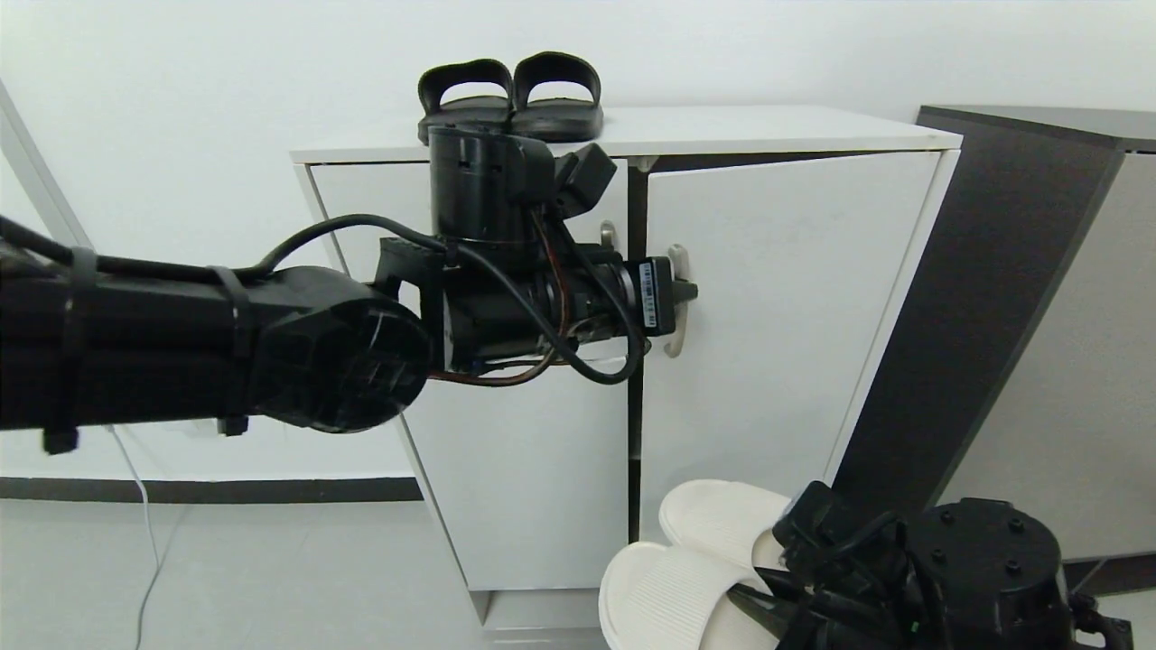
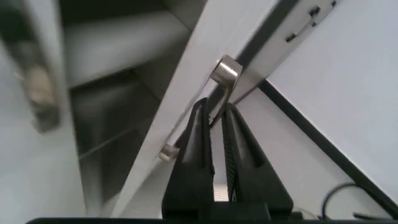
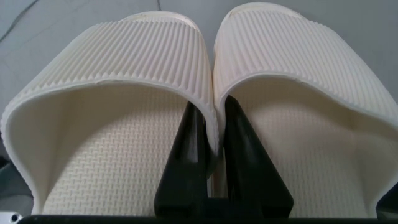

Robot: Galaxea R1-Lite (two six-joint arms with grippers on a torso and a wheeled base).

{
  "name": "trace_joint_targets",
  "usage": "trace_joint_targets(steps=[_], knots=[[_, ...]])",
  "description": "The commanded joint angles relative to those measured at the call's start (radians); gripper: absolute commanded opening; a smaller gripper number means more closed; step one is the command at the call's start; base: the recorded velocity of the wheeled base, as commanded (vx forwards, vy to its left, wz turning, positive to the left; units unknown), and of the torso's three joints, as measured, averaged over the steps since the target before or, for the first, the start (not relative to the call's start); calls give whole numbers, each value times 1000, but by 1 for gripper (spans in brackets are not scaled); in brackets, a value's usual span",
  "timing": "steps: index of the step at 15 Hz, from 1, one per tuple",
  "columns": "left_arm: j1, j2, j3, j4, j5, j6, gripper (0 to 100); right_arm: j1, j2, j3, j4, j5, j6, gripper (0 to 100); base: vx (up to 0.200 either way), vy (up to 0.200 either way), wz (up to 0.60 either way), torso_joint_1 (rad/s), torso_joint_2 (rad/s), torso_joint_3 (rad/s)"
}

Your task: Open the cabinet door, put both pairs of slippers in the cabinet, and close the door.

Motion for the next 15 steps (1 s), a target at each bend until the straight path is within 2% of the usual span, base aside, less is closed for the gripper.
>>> trace_joint_targets(steps=[1,6,8,12,15], knots=[[-22,-78,50,-7,3,-1,0,8,-18,10,1,4,0,0,0,0,0,0,0,0],[-31,-203,182,-7,15,4,0,10,-18,13,-1,2,-19,0,0,0,0,0,0,0],[1,-222,205,-7,9,1,0,10,-17,13,-1,2,-20,0,0,0,0,0,0,0],[58,-143,151,-10,4,-12,0,10,-17,15,-1,1,-23,0,0,0,0,0,0,0],[64,-47,62,-14,4,-30,0,10,-15,16,-1,1,-23,0,0,0,0,0,0,0]])
